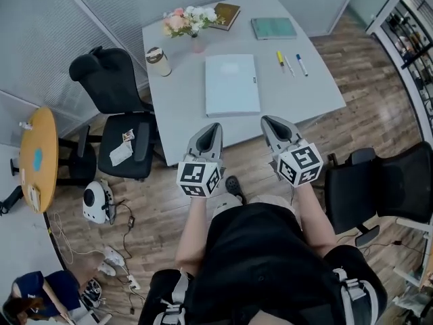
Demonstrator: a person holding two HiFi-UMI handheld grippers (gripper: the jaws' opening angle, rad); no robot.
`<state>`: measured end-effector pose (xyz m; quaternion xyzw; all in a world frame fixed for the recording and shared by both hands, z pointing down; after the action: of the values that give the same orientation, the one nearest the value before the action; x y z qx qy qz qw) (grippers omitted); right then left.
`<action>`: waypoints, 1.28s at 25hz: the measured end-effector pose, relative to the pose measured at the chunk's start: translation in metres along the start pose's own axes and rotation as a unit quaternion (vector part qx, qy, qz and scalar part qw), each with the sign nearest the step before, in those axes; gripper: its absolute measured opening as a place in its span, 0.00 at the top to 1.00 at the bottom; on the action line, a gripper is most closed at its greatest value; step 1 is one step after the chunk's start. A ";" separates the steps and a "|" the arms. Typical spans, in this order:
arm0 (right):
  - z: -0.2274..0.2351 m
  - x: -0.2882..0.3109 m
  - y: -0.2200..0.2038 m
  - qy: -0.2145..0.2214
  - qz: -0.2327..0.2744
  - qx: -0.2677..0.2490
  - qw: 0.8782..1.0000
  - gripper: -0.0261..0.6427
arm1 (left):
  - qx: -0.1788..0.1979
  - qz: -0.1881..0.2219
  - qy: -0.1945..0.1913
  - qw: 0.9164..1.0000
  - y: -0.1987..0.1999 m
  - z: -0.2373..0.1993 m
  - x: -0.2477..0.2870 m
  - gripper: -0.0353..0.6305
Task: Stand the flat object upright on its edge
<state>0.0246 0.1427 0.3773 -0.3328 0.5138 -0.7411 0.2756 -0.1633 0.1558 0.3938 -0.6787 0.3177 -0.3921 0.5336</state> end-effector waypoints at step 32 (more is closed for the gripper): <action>0.174 0.127 0.056 0.036 -0.023 0.019 0.999 0.94 | -0.021 -0.029 0.066 0.997 0.036 -0.052 0.179 0.91</action>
<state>0.0836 -0.0714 0.3949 -0.3123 0.5014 -0.7683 0.2464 -0.1217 -0.0291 0.4002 -0.6713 0.3406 -0.4450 0.4851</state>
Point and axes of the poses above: the fingertips, and each gripper's own axes: x forward along the fingers, z to its right, y out of its top, the point moved 6 cm from there along -x, backward along the fingers, and after that the axes turned 4 degrees about x, right-handed, at the moved point
